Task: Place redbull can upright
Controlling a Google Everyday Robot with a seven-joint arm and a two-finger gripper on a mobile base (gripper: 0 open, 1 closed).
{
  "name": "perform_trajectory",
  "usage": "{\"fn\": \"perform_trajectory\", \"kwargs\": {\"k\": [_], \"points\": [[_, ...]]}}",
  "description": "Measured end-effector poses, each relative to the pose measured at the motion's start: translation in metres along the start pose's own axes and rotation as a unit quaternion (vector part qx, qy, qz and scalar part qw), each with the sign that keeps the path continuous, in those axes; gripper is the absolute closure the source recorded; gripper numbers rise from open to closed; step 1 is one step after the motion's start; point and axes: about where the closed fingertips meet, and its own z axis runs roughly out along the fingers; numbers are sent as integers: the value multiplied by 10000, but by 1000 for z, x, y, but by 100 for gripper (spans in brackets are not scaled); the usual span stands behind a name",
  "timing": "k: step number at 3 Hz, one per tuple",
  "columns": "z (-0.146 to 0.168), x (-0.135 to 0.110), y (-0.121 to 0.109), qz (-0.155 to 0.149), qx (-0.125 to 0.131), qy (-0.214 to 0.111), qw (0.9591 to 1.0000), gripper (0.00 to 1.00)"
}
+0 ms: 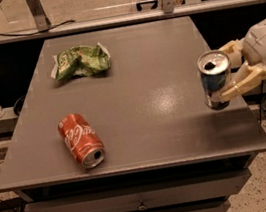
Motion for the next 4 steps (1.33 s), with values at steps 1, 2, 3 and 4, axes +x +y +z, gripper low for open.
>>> {"fn": "perform_trajectory", "kwargs": {"k": [1,2,3,4], "points": [[1,-12,-13,239,-185,229,9993,100],[13,-27,-22,472,-290,491,9973,100],[24,-38,-25,608,-352,719,9949,100],[31,-46,-25,635,-450,914,9928,100]]}}
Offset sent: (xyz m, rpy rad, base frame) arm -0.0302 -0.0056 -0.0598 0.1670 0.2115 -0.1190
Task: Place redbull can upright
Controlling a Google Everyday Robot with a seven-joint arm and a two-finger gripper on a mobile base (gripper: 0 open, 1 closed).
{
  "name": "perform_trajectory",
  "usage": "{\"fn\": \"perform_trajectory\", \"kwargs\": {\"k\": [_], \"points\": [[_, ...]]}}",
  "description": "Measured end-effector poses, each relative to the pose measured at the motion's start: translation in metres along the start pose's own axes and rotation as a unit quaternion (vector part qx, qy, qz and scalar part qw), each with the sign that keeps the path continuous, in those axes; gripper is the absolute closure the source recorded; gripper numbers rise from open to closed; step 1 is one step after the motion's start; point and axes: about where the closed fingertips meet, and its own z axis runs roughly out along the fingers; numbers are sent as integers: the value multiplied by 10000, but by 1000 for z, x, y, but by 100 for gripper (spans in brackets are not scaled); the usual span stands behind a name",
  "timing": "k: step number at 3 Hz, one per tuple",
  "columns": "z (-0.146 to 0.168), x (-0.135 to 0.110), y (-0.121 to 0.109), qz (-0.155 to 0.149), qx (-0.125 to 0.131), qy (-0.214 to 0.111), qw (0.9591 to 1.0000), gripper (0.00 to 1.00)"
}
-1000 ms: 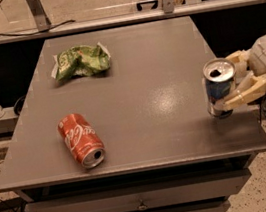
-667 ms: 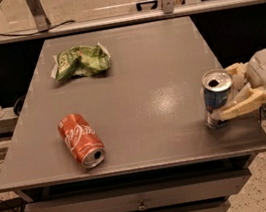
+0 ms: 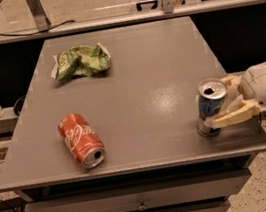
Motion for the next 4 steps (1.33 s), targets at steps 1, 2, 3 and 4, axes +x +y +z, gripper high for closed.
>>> {"fn": "perform_trajectory", "kwargs": {"k": [1,2,3,4], "points": [[-5,0,5,-85,-151,47,9998,100],[-14,0,8,-129,-311,45,9994,100],[-22,-8,9,-57,-477,91,9988,100],[-23,-20,6,110,-582,181,9981,80]]}}
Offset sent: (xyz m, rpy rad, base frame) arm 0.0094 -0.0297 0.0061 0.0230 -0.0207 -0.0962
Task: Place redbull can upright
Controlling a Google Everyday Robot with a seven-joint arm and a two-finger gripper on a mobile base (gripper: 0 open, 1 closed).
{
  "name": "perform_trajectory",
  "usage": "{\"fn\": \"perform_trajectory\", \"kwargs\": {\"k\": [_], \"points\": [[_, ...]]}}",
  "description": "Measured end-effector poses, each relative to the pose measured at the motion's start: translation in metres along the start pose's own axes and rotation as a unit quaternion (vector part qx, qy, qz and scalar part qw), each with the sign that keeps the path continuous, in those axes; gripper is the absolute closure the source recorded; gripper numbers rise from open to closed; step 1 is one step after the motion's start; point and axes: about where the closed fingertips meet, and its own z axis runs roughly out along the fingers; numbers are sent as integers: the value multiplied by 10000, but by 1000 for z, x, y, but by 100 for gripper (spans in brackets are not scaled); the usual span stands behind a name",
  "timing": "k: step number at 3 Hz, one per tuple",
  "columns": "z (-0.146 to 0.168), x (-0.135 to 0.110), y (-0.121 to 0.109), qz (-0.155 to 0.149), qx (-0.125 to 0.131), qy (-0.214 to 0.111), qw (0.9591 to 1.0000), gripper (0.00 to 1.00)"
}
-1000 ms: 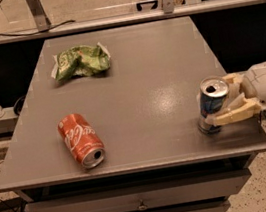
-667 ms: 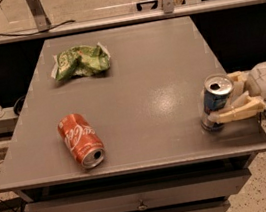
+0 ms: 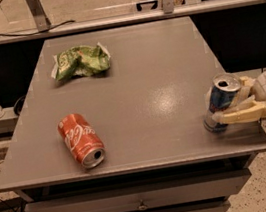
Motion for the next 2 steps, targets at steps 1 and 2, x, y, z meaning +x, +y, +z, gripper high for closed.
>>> {"fn": "perform_trajectory", "kwargs": {"k": [1,2], "points": [[-1,3,0,0,0,0,10000,57],[0,-4,-1,89,-27,32,10000,36]]}}
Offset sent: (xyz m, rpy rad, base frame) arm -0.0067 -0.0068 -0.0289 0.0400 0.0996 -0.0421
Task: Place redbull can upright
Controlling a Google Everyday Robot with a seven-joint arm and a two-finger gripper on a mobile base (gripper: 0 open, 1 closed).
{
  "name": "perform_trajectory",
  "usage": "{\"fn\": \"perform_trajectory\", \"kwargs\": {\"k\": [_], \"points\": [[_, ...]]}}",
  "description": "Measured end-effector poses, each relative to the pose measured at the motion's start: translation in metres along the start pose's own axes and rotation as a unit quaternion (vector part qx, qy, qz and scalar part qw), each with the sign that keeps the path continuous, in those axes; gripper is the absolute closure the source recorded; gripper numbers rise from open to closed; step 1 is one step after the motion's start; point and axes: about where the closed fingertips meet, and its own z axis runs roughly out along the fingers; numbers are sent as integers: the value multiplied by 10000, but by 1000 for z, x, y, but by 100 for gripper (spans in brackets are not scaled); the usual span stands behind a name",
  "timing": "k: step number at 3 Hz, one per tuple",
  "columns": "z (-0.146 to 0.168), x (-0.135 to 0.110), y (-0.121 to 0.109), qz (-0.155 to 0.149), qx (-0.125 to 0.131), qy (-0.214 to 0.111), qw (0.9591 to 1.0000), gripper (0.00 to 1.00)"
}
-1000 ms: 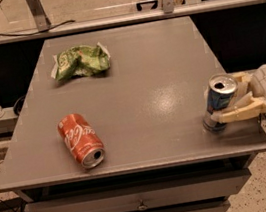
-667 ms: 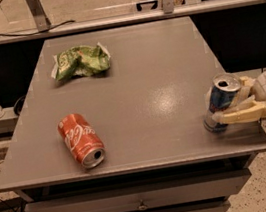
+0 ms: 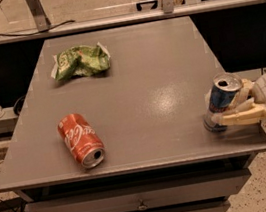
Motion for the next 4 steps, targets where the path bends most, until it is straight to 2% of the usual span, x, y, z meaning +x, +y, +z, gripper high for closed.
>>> {"fn": "perform_trajectory", "kwargs": {"k": [1,2,4], "points": [[0,0,0,8,-2,3,10000,11],[-2,-4,-2,50,-66,52,10000,0],[-11,4,-4,-5,-159,30,9999,0]]}}
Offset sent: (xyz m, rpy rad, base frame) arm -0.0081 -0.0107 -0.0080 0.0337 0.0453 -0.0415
